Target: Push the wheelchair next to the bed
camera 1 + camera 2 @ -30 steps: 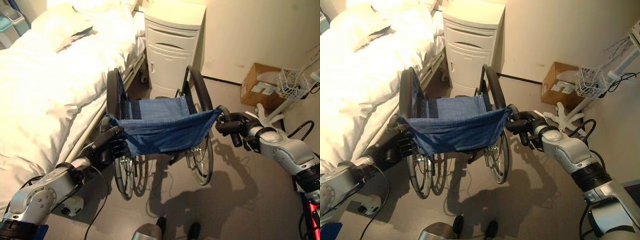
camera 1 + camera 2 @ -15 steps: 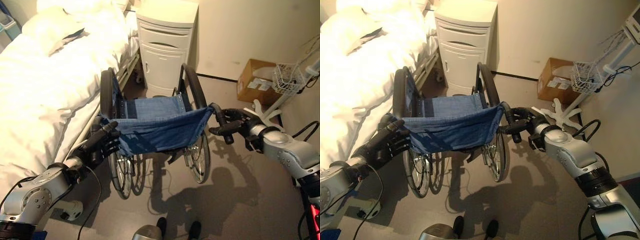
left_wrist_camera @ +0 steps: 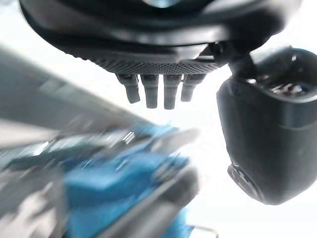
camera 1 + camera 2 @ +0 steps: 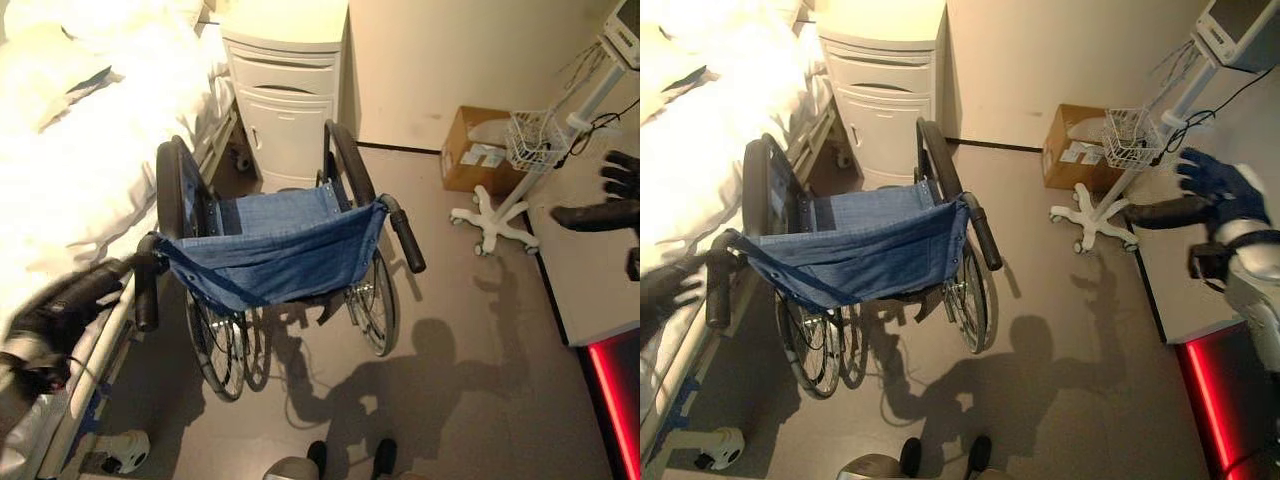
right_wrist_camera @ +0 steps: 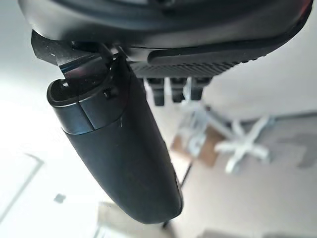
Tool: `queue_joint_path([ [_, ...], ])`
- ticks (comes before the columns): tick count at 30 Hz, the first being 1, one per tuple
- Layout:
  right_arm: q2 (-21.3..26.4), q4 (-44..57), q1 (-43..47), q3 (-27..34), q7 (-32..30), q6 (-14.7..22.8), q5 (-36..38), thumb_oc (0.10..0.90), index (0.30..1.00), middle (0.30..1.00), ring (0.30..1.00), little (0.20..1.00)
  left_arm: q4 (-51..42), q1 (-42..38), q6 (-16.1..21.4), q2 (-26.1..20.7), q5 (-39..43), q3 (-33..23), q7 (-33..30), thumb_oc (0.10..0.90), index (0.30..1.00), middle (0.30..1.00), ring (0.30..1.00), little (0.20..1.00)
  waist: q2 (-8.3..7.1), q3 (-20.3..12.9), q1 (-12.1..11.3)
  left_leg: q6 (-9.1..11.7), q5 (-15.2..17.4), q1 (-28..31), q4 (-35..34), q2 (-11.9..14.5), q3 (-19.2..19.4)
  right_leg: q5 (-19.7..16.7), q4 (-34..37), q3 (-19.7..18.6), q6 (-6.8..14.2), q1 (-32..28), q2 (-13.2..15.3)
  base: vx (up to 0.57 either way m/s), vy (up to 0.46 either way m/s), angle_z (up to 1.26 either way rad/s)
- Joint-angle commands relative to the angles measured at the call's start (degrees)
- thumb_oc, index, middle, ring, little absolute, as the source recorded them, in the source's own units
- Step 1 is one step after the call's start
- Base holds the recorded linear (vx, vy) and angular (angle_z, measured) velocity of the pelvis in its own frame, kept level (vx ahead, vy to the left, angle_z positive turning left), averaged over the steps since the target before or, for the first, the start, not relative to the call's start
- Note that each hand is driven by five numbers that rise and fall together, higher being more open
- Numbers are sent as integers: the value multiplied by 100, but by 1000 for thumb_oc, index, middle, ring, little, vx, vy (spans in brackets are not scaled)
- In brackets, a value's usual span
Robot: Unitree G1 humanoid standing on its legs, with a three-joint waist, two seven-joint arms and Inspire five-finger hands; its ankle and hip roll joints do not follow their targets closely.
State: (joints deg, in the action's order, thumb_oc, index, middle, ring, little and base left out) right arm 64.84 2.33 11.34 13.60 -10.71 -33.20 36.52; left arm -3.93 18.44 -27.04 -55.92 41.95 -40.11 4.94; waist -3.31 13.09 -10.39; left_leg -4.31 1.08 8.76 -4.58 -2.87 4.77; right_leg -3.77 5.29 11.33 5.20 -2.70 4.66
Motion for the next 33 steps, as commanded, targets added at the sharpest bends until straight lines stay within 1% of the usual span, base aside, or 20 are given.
queue_joint_path([
  [1,481,223,-23,403,-291,612,-270,800,900,900,900,900,142,321,805,-891,-517,-596,139,800,900,900,900,900,44,-741,35,715,-220,-332,3,404,-489,209,-29,390,303,-488,11,-7,-11,-4],
  [3,399,275,-216,548,-281,583,-268,800,900,900,900,900,121,472,806,-896,-685,-748,210,800,900,900,900,900,60,-735,19,720,-226,-339,3,407,-497,215,-29,402,299,-490,11,-9,-10,-4],
  [4,259,309,-400,665,-260,534,-280,800,900,900,900,900,104,664,850,-884,-978,-921,262,800,900,900,900,900,85,-721,-7,723,-233,-352,4,408,-513,224,-29,412,291,-491,9,0,0,0],
  [8,16,318,-538,697,-237,442,-351,800,900,900,900,900,271,1009,1062,-980,-1424,-1268,253,800,900,900,900,900,117,-705,-42,739,-250,-366,6,412,-532,232,-29,450,284,-498,13,-5,-2,-1],
  [11,-234,278,-491,574,-373,335,-352,800,900,900,900,900,295,1096,1037,-1000,-1271,-1374,350,800,900,900,900,900,135,-699,-71,753,-264,-385,11,410,-559,245,-29,485,278,-508,15,0,0,3],
  [13,-486,187,-549,519,-485,324,-444,800,900,900,900,900,192,1087,901,-861,-1149,-1270,524,800,900,900,900,900,138,-690,-76,763,-272,-406,19,412,-577,251,-31,515,277,-509,16,-4,-2,7],
  [16,-839,28,-839,575,-542,312,-577,800,900,900,900,900,-87,1083,620,-359,-965,-838,705,800,900,900,900,900,136,-669,-81,769,-289,-424,25,425,-606,258,-36,562,275,-513,19,-4,2,11],
  [17,-849,24,-871,592,-541,315,-582,800,900,900,900,900,-103,1079,582,-329,-958,-804,714,800,900,900,900,900,141,-671,-85,768,-290,-425,26,425,-610,259,-36,565,276,-514,19,-9,9,19],
  [18,-1073,-112,-1143,682,-594,323,-527,800,900,900,900,900,-266,1129,263,73,-680,-509,816,800,900,900,900,900,130,-650,-74,764,-294,-430,29,422,-620,266,-37,573,269,-511,19,-13,6,13],
  [20,-1343,-354,-1416,745,-702,433,-477,800,900,900,900,900,-266,1071,-13,544,-460,-62,918,800,900,900,900,900,132,-644,-84,766,-287,-429,31,427,-603,276,-37,616,276,-515,23,-8,3,5],
  [22,-1552,-623,-1550,693,-856,521,-420,800,900,900,900,900,-163,1043,-218,869,-343,375,629,800,900,900,900,900,127,-625,-80,765,-289,-432,34,424,-592,265,-40,634,287,-508,24,0,0,0],
  [23,-1541,-628,-1557,699,-862,527,-414,800,900,900,900,900,-159,1028,-216,869,-338,398,615,800,900,900,900,900,137,-627,-86,765,-288,-432,33,424,-593,265,-40,636,288,-508,24,0,0,0],
  [24,-1684,-834,-1647,633,-1026,543,-185,800,900,900,900,900,-12,989,-416,1054,-298,687,438,800,900,900,900,900,139,-613,-76,766,-285,-431,31,420,-583,262,-42,655,297,-502,26,0,0,0],
  [26,-2110,-1492,-1779,264,-1043,761,-1,800,900,900,900,900,742,811,-516,1459,-321,1437,264,800,900,900,900,900,143,-592,-52,752,-284,-437,38,397,-575,242,-45,665,309,-487,36,-27,11,3],
  [27,-2121,-1524,-1778,248,-1033,762,-13,800,900,900,900,900,791,788,-547,1469,-300,1473,263,800,900,900,900,900,146,-591,-53,751,-282,-437,38,396,-575,242,-45,665,311,-486,36,-17,7,4],
  [28,-2275,-1760,-1822,67,-1077,682,115,800,900,900,900,900,1079,702,-596,1677,-244,1772,159,800,900,900,900,900,148,-582,-42,741,-285,-437,36,389,-579,231,-42,661,308,-481,40,0,0,0],
  [29,-2620,-2393,-1801,-315,-1095,935,99,800,900,900,900,900,1723,470,-362,2055,-308,2306,-53,800,900,900,900,900,155,-581,-18,729,-280,-437,40,380,-566,223,-46,654,304,-474,44,0,0,0],
  [30,-2654,-2466,-1784,-357,-1074,945,64,800,900,900,900,900,1800,429,-342,2091,-319,2366,-71,800,900,900,900,900,159,-576,-16,727,-275,-433,41,379,-562,224,-48,652,304,-476,44,0,0,0],
  [32,-3164,-3548,-1571,-940,-909,1136,44,800,900,900,900,900,2824,-13,209,2604,-415,2931,-482,800,900,900,900,900,178,-576,9,711,-253,-418,48,371,-541,221,-56,644,283,-481,57,-2,7,-2],
  [33,-3188,-3612,-1544,-969,-898,1159,32,800,900,900,900,900,2892,-49,248,2624,-404,2958,-497,800,900,900,900,900,181,-568,11,712,-250,-414,49,372,-539,222,-57,643,282,-483,57,2,20,-4],
])
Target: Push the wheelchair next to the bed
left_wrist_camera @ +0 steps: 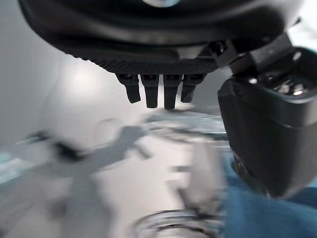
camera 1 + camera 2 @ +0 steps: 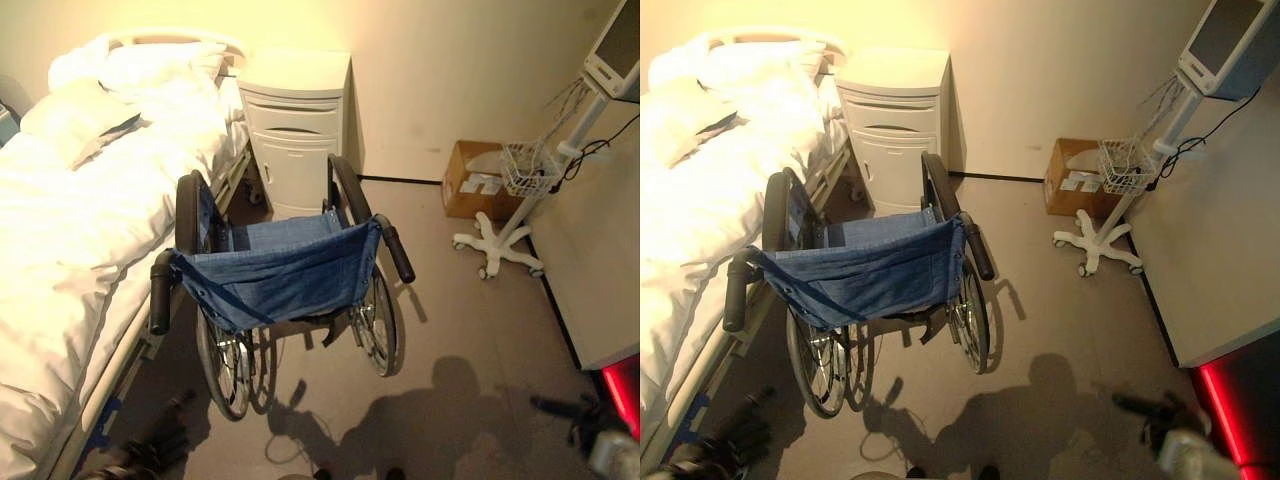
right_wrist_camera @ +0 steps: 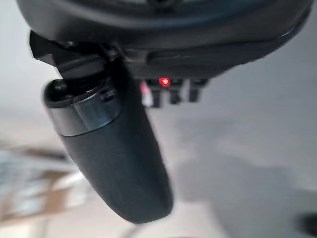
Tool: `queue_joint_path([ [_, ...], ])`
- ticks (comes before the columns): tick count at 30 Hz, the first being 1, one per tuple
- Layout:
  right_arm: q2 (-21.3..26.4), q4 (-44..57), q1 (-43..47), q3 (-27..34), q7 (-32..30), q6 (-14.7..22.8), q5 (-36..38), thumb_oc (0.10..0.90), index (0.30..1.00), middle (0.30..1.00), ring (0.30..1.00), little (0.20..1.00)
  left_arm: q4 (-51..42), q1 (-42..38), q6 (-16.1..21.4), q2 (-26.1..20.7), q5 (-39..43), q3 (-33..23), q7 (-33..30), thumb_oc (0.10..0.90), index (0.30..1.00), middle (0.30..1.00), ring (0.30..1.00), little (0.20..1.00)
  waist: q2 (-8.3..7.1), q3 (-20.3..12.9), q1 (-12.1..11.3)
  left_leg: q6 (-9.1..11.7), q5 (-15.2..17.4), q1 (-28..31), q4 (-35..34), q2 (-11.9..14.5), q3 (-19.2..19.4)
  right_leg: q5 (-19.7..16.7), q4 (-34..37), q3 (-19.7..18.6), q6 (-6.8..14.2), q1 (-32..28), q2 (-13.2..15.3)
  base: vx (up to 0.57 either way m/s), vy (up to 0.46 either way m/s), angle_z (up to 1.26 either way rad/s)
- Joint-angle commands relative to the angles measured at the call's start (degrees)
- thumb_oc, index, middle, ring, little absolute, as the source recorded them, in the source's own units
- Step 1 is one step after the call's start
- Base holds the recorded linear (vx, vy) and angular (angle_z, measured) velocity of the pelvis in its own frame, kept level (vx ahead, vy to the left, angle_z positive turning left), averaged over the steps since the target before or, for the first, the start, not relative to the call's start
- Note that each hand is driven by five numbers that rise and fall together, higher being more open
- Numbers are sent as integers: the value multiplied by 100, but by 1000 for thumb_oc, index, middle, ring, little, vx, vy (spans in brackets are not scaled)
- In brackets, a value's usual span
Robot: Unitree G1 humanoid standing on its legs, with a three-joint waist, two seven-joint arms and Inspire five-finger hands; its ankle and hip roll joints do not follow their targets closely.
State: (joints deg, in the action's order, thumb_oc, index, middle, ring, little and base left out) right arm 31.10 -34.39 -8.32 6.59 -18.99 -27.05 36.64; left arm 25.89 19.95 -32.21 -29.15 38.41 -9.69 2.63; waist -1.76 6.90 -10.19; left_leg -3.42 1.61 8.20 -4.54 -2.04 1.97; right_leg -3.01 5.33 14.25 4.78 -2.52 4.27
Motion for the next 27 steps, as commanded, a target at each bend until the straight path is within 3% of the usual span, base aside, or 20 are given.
queue_joint_path([
  [1,-160,-728,612,-531,119,728,-62,800,900,900,900,900,599,-495,1161,250,33,171,-348,800,900,900,900,900,41,38,9,614,-281,-336,34,289,-244,143,-61,338,314,-505,104,8,19,-3],
  [5,-975,-1984,802,-973,648,968,-74,800,900,900,900,900,1694,-994,1990,934,-156,620,-584,800,900,900,900,900,37,-5,69,605,-227,-301,-4,282,-198,136,-63,303,299,-482,132,3,5,-1],
  [8,-1247,-2340,823,-1208,970,1118,-342,800,900,900,900,900,2288,-1243,2215,1162,-844,904,-409,800,900,900,900,900,30,-54,146,602,-203,-300,-25,283,-145,122,-63,262,307,-445,138,-2,12,1],
  [9,-1403,-2502,804,-1420,1421,1410,-739,800,900,900,900,900,2661,-1345,2318,1323,-899,1165,-491,800,900,900,900,900,54,-92,235,591,-187,-294,-40,297,-75,119,-56,212,306,-417,145,-12,46,-1],
  [10,-1483,-2517,773,-1509,1447,1520,-921,800,900,900,900,900,2851,-1383,2380,1396,-824,1233,-502,800,900,900,900,900,65,-106,291,586,-177,-289,-46,301,-39,120,-54,182,306,-404,145,-15,56,-4],
  [13,-1657,-2928,665,-1691,1759,1655,-1536,800,900,900,900,900,3455,-1563,2426,1578,-1020,1407,-547,800,900,900,900,900,91,-147,440,557,-134,-279,-42,300,55,128,-93,98,317,-362,150,-1,33,-23],
  [19,-1802,-3276,739,-1765,2310,1169,-1283,800,900,900,900,900,3998,-1750,2417,1735,-1079,1780,-843,800,900,900,900,900,95,-199,594,492,-66,-245,-46,267,97,162,-140,-63,283,-311,108,9,8,-5],
  [27,-1820,-3705,895,-1691,2227,1169,-1091,800,900,900,900,900,4148,-1882,2328,1785,-1217,2031,-931,800,900,900,900,900,116,-266,601,436,-1,-180,-46,236,118,168,-142,-136,248,-333,82,6,0,-1],
])
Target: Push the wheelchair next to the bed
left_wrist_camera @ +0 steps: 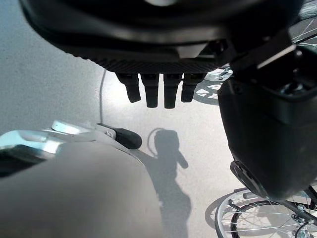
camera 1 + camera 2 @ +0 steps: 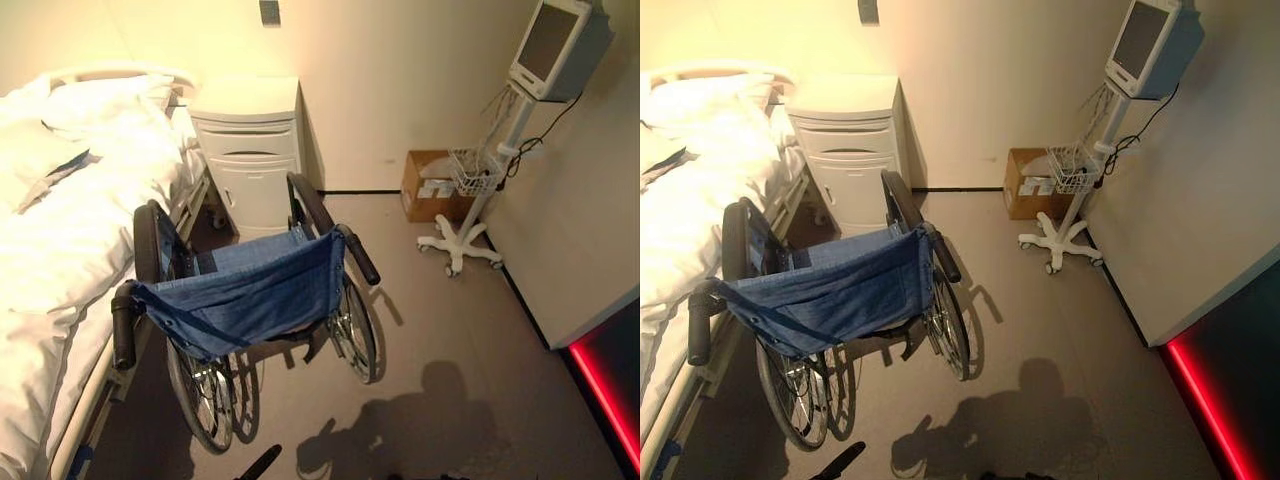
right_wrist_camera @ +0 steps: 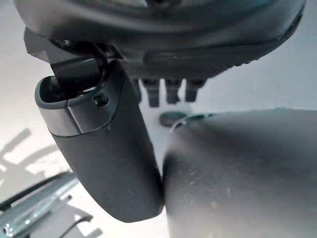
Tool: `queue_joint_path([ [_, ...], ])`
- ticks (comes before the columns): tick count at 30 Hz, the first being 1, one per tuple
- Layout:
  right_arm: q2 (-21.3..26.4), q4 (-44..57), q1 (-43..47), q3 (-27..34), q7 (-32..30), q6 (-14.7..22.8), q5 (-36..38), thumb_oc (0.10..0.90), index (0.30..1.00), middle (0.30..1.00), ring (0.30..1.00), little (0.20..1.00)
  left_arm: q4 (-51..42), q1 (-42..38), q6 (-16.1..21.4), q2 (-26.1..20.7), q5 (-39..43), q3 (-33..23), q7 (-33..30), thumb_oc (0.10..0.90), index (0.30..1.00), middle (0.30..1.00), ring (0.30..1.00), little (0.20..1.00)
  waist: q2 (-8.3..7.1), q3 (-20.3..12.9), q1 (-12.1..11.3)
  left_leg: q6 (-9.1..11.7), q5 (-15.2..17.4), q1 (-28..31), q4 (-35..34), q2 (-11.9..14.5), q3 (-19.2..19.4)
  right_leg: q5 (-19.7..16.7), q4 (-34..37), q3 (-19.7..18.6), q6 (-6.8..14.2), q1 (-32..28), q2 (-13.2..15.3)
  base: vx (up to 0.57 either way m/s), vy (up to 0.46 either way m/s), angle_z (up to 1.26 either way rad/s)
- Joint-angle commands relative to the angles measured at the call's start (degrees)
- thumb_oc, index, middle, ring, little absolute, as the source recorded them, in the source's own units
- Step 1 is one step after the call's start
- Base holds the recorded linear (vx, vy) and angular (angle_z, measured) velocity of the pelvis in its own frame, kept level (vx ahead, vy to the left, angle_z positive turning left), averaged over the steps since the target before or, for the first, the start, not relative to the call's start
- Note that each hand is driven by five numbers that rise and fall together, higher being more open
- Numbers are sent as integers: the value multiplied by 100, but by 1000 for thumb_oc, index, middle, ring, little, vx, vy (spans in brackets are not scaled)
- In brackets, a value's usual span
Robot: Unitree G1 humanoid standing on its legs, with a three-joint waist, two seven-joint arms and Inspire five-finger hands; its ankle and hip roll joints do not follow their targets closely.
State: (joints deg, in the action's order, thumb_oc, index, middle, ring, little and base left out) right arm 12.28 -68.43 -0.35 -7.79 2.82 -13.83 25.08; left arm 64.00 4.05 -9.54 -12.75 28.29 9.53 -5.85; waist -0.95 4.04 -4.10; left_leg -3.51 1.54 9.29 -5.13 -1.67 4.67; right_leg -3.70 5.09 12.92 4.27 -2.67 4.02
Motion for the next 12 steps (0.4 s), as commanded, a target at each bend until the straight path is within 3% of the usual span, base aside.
queue_joint_path([
  [1,61,-317,105,-230,19,-184,165,800,900,900,900,900,336,-296,50,143,-212,118,-83,800,900,900,900,900,41,15,-7,441,9,-284,13,196,-153,238,-115,-7,297,-322,105,0,0,0],
  [7,35,-481,84,3,289,-507,699,800,900,900,900,900,419,-221,-8,139,-204,93,1,800,900,900,900,900,82,-19,-6,431,18,-272,13,185,-164,239,-99,-28,292,-340,98,0,0,0],
  [12,-23,-595,82,37,386,-566,766,800,900,900,900,900,447,-169,16,182,-273,101,-4,800,900,900,900,900,94,-32,-42,426,12,-282,13,174,-196,245,-83,-15,280,-358,92,0,0,0],
])
